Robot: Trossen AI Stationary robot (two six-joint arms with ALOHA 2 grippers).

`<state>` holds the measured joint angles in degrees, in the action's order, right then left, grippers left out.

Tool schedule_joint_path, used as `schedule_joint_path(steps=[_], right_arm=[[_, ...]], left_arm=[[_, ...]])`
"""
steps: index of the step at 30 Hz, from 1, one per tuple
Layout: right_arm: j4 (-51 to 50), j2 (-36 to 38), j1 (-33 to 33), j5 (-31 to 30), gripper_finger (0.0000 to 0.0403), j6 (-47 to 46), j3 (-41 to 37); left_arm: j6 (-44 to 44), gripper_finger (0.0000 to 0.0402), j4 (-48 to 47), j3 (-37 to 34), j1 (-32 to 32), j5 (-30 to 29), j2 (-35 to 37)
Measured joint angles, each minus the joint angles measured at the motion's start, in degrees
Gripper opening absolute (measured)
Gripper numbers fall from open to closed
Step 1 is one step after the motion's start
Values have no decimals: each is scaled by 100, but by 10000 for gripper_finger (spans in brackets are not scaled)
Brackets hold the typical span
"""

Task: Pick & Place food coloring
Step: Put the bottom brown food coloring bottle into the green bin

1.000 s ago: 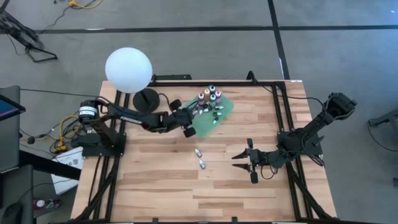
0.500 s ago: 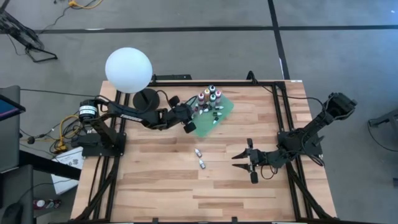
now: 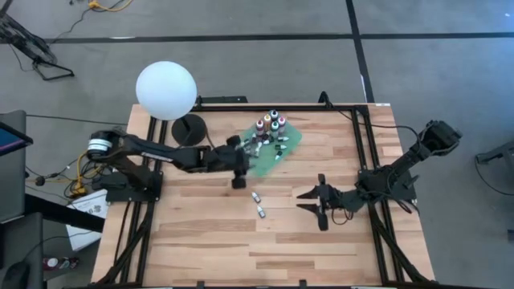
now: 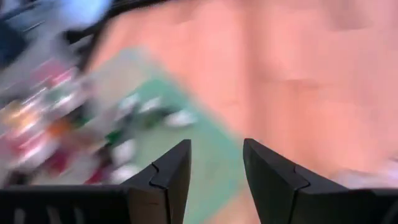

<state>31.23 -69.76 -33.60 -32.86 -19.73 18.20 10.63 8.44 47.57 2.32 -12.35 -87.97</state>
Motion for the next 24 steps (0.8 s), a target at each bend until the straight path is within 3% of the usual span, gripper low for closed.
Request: schedule_joint_path(steps=[4, 7, 13, 20, 24], right_arm=[[2, 0, -12, 8, 120, -26, 0], [44, 0, -12, 15, 120, -46, 0], [797, -587, -1, 10, 120, 27, 114], [922, -2117, 76, -34, 120, 351, 1134], [905, -2898, 291, -22, 122, 246, 1818]], left_arm=[[455, 142, -268, -2, -380, 1265, 232], [523, 142, -227, -2, -643, 1653, 174], [507, 142, -299, -7, -1115, 1457, -76], [94, 142, -799, -14, -1511, 1143, -74], [-41, 142, -590, -216, -1637, 874, -65]])
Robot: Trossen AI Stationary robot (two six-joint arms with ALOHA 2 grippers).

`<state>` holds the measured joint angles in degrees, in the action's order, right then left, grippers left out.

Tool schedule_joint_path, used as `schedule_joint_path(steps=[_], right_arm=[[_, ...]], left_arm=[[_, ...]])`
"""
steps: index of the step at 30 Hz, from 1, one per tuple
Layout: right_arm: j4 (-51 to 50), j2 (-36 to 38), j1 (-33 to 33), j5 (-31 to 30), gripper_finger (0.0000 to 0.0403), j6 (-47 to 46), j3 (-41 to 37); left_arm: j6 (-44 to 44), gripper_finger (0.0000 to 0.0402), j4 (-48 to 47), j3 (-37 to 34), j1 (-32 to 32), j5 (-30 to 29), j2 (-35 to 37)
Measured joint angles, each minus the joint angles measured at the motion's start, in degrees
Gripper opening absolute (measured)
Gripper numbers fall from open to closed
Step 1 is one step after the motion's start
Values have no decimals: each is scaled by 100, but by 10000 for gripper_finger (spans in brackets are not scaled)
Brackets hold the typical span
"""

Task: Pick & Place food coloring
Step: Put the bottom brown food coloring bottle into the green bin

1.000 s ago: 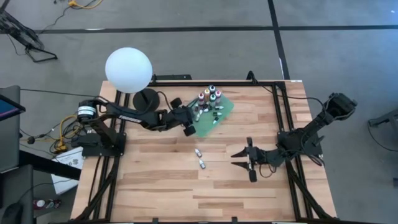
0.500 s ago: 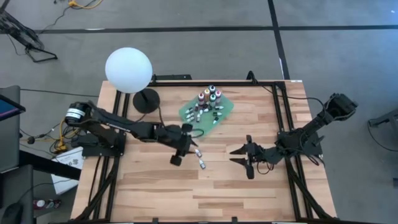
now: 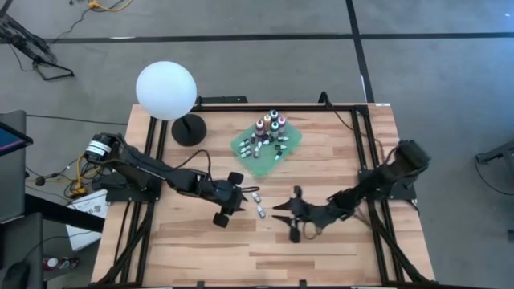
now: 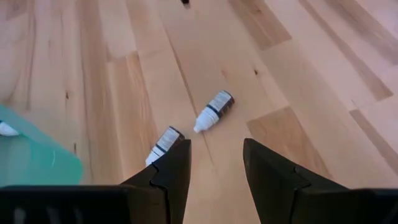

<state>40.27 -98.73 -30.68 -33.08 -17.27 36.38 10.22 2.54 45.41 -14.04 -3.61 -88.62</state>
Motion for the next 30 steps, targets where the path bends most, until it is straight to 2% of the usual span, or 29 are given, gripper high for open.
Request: schedule_joint_path(steps=[6, 9, 14, 19, 30], right_arm=[[-70, -911, 140, 156, 163, -255, 803], [-576, -1056, 221, 144, 193, -645, 1059], [-1548, -1142, 390, 77, 225, -1405, 1395], [-1868, -1264, 421, -18, 228, -1599, 1576], [-2264, -1425, 381, 18, 204, -1725, 1711]], left_arm=[[-194, 142, 570, -486, -89, -308, 118], [-199, 142, 829, -675, -118, -358, 172], [-265, 142, 724, -749, -147, -464, 384], [-258, 142, 726, -746, -256, -475, 609], [-256, 142, 778, -746, -471, -771, 822]])
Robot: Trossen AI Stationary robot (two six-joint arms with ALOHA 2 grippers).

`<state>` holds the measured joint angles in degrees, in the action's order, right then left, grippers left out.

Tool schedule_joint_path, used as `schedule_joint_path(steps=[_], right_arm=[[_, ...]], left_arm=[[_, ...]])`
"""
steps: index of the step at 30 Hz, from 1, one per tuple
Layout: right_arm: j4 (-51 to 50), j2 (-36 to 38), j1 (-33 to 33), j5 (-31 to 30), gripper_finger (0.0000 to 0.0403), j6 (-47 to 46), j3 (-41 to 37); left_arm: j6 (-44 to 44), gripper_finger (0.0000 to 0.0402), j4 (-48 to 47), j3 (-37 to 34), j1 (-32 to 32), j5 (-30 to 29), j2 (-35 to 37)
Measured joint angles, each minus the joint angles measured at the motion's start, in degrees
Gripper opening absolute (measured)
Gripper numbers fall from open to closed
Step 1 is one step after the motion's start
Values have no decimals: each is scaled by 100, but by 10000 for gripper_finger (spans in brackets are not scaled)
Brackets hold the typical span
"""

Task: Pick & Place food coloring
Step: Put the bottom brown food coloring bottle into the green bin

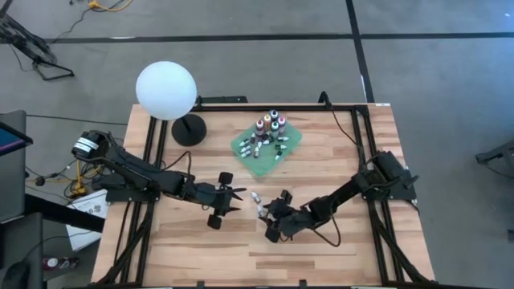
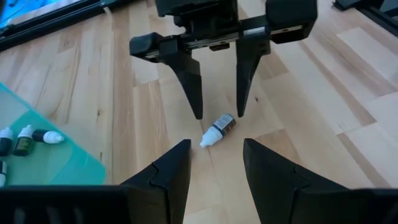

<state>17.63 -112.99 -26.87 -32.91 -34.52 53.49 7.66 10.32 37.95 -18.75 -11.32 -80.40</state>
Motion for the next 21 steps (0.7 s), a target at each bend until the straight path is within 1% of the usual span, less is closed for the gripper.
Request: schedule_joint_path(steps=[6, 13, 17, 21], right_arm=[[-32, -34, 2, 5, 192, -29, 0], [207, -449, 36, 186, 184, -145, 63], [127, -442, 39, 243, 180, -145, 86], [84, -434, 26, 166, 171, 3, 85]], left_arm=[[1, 142, 34, 0, 1, -14, 0], [2, 142, 61, 0, 0, -12, 0], [0, 142, 61, 0, 1, -10, 0], [0, 142, 60, 0, 1, -10, 0]])
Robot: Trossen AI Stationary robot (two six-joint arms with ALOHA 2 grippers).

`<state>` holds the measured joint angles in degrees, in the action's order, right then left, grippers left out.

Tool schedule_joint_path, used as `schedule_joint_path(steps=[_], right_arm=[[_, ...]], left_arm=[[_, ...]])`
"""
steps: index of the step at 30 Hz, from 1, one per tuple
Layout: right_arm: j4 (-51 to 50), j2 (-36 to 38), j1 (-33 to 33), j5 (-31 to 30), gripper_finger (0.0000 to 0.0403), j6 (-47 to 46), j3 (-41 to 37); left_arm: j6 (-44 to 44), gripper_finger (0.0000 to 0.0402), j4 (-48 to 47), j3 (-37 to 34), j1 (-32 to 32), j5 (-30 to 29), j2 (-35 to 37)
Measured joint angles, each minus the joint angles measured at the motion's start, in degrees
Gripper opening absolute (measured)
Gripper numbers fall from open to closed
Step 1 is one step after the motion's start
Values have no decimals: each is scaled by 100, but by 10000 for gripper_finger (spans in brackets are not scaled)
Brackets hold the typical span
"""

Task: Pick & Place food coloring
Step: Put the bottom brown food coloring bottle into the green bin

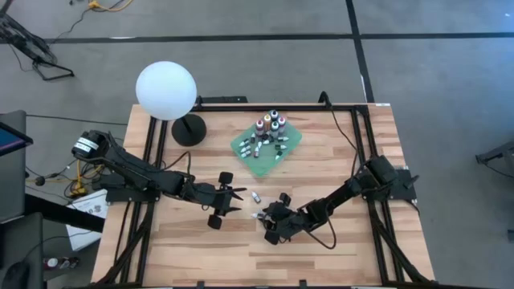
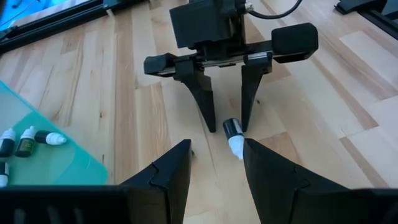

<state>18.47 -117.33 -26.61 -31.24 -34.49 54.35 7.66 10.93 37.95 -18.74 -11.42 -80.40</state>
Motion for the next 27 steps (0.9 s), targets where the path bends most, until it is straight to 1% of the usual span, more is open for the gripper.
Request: schedule_joint_path(steps=[5, 9, 13, 15, 18, 20, 22, 27], right_arm=[[-30, -6, 2, -24, 149, 100, -4], [27, -10, -30, -22, 129, 454, -11], [66, -13, -28, 90, 121, 791, -11], [80, -12, -15, 138, 120, 914, -11], [84, -12, 15, 148, 123, 952, -11], [84, -12, 30, 160, 125, 954, -11], [85, -12, 49, 177, 127, 953, -11], [107, -12, 50, 179, 127, 955, -11]], left_arm=[[2, 142, -3, 0, 0, 0, -2], [2, 142, -5, 0, 0, 0, -2], [-3, 142, -18, 0, 0, 5, -2], [-130, 142, -125, 0, 0, 37, -4], [-588, 142, -410, 0, 2, 74, -48], [-789, 142, -469, 0, 6, 169, -186], [-894, 142, -271, 0, -16, 214, -401], [-997, 141, 747, 9, -98, 307, -1303]])
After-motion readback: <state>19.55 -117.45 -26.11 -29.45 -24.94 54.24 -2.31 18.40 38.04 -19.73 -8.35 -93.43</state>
